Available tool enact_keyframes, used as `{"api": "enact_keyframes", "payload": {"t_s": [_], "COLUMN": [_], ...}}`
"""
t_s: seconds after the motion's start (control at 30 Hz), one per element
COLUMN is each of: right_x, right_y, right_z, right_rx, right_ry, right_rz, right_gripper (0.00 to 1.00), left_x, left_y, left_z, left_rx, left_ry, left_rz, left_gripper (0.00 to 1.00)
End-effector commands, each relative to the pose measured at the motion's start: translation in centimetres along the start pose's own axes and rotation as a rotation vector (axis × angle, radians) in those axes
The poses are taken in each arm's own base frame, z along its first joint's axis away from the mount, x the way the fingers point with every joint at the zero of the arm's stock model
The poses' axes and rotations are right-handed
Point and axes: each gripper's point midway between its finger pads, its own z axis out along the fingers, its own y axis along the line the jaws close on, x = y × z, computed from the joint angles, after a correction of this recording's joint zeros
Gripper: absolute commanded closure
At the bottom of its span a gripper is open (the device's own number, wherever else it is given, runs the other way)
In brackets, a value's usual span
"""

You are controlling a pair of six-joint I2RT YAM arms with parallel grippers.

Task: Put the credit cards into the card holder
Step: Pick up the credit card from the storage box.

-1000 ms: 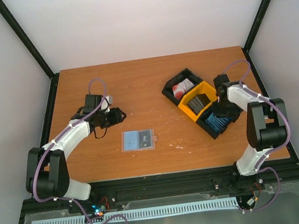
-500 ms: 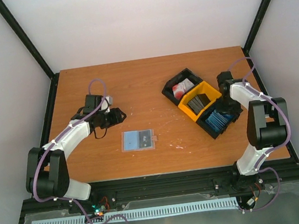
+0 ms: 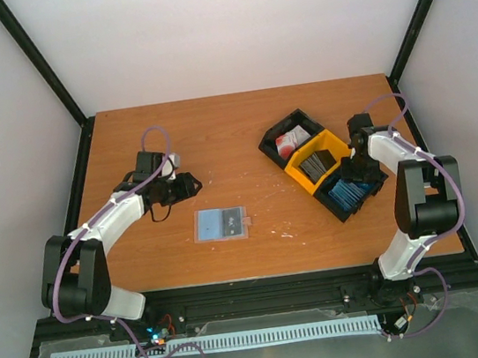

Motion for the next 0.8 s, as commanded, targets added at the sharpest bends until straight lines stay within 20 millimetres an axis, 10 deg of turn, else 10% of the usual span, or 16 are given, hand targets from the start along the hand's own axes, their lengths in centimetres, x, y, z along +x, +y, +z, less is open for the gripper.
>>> {"api": "enact_keyframes", "payload": {"t_s": [0.0,0.77], "right_x": [-0.8,-2.4], "right_y": [0.2,-1.8], "right_z": [0.3,-1.3], "right_rx": [-0.017,0.094], "right_ry": [-0.006,-0.063], "right_rz": [0.012,0.053], "right_gripper": [0.62,0.7], "left_x": [-0.4,-0.3], "left_y": [0.2,0.4], "left_z": [0.1,0.2], "left_rx": [-0.001,-0.008], "left_ry": [-0.014,-0.011], "left_rz": [0.004,0.007], "left_gripper": [0.45,0.45]}}
